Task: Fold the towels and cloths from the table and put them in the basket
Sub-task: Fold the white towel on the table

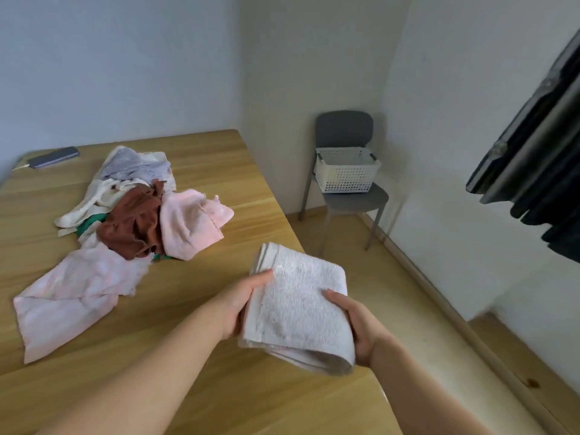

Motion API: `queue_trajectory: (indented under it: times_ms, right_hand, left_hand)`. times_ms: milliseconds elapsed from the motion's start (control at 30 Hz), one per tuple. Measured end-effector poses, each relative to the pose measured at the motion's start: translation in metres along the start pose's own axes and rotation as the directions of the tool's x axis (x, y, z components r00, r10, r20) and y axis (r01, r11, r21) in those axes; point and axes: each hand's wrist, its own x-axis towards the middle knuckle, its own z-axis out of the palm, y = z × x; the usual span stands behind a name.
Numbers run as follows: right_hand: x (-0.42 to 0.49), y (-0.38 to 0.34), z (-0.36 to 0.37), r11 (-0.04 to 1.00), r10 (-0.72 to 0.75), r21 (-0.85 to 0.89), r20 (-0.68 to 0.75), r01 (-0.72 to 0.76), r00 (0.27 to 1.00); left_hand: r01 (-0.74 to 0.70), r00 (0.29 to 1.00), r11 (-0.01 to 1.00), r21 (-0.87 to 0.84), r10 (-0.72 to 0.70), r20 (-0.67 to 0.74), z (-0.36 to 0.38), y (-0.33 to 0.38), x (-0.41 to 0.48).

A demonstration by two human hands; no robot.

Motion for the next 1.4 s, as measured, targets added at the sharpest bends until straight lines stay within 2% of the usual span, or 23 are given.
queue_trajectory:
  times_ms: [167, 300, 433, 567, 700, 800, 967, 1100, 1200, 1400]
  right_hand:
    - [-0.020, -0.059, -0.097, 0.986, -0.077, -0.161, -0.146, 0.053, 0.986]
    - [-0.039, -0.107, -0.193, 0.974, -0.133, -0.211, -0.210, 0.088, 0.969]
    - [-0.059, -0.144, -0.282, 0.976, -0.144, -0.192, -0.193, 0.106, 0.971]
    - [-0.063, -0.174, -0.336, 0.966, -0.185, -0.211, -0.163, 0.149, 0.969]
    - [-0.047, -0.203, -0.363, 0.944, -0.274, -0.238, -0.185, 0.227, 0.944]
    - [-0.031, -0.228, -0.369, 0.941, -0.287, -0.233, -0.166, 0.246, 0.943]
    - [0.014, -0.294, -0.366, 0.898, -0.383, -0.302, -0.175, 0.321, 0.907]
    - [0.074, -0.360, -0.345, 0.887, -0.411, -0.300, -0.171, 0.350, 0.895]
    - [0.127, -0.407, -0.325, 0.896, -0.411, -0.274, -0.213, 0.349, 0.886]
    - [0.227, -0.496, -0.296, 0.877, -0.427, -0.343, -0.234, 0.337, 0.873]
  left_hand:
    - [0.007, 1.000, 0.997, 0.081, -0.005, -0.028, 0.107, 0.004, 0.041]
    - [-0.012, 1.000, 0.998, 0.068, 0.013, -0.019, 0.214, 0.008, 0.076]
    - [-0.001, 1.000, 0.999, 0.032, 0.001, 0.008, 0.310, 0.012, 0.106]
    - [0.031, 0.999, 0.998, 0.059, -0.031, 0.006, 0.367, 0.020, 0.123]
    - [0.016, 0.999, 0.997, 0.069, -0.019, 0.034, 0.387, 0.039, 0.146]
    - [-0.039, 0.999, 0.996, 0.082, 0.042, -0.034, 0.394, 0.060, 0.176]
    - [-0.142, 0.988, 0.988, 0.061, 0.145, -0.058, 0.398, 0.104, 0.242]
    - [-0.240, 0.964, 0.968, 0.073, 0.246, -0.101, 0.380, 0.163, 0.308]
    - [-0.293, 0.945, 0.943, 0.155, 0.311, -0.104, 0.364, 0.217, 0.353]
    - [-0.322, 0.931, 0.925, 0.201, 0.348, -0.110, 0.337, 0.311, 0.432]
